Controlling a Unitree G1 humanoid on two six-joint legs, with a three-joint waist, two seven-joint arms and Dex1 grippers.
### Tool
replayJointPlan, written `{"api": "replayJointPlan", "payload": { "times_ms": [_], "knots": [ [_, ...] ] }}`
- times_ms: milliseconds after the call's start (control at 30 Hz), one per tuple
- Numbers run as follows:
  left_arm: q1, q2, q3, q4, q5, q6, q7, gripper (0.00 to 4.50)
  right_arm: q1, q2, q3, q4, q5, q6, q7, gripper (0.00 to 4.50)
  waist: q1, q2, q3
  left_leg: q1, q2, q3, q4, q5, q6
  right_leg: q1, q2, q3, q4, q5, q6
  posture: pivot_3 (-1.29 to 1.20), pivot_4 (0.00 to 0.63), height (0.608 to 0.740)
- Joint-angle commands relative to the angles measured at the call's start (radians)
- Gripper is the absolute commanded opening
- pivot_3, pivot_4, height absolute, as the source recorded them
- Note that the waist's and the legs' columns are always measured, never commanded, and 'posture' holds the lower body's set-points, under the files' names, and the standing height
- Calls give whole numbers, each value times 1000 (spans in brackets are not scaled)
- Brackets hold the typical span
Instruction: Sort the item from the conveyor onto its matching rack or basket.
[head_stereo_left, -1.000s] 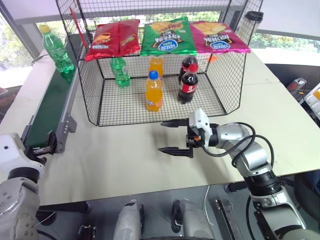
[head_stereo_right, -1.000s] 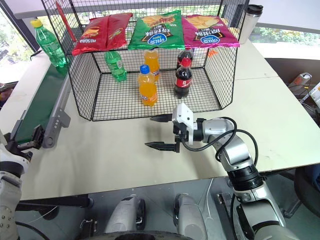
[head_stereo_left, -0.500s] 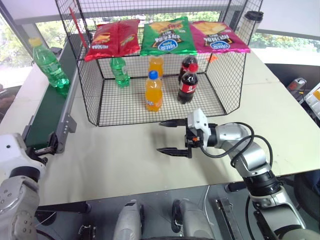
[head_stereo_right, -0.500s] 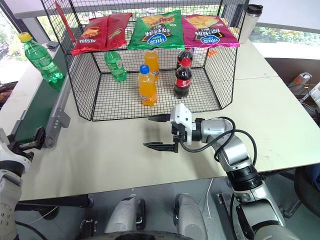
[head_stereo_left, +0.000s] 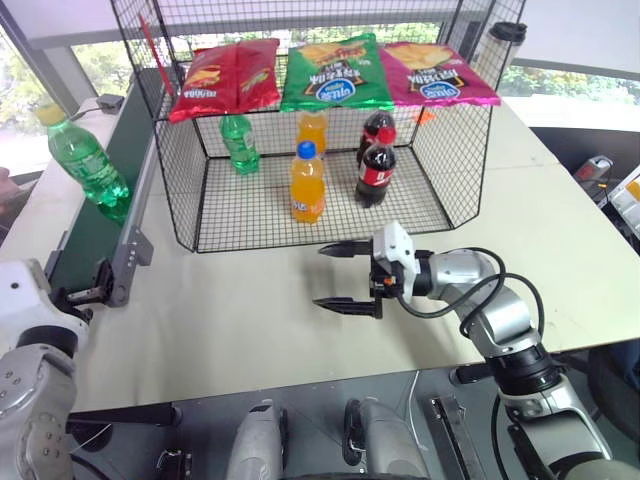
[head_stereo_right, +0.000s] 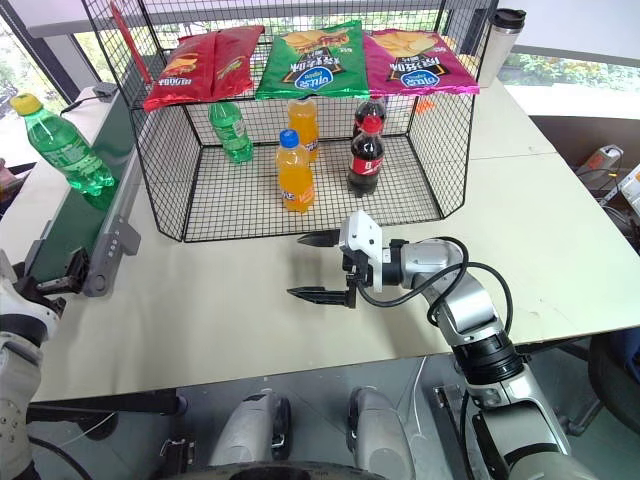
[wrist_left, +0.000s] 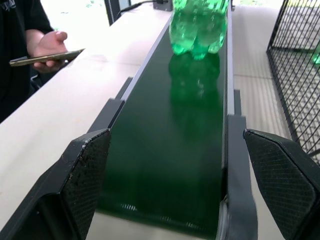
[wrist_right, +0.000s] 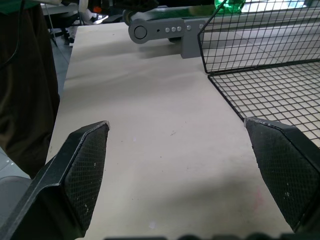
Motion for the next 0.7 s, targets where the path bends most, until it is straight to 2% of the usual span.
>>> {"api": "replayJointPlan", "payload": {
  "times_ms": [33,700],
  "knots": [
    [-11,17,3,-13,0,-8,7,4411,-14,-1,-4,-49,11,2,-7,4500,0,0,0,0,0,0,0,0,0,0,0,0,0,0,0,0,150,740],
    [-41,45,2,20,26,-29,6,4411,-2,-9,-7,-42,7,-4,-8,4500,0,0,0,0,0,0,0,0,0,0,0,0,0,0,0,0,150,740]
  ]
}}
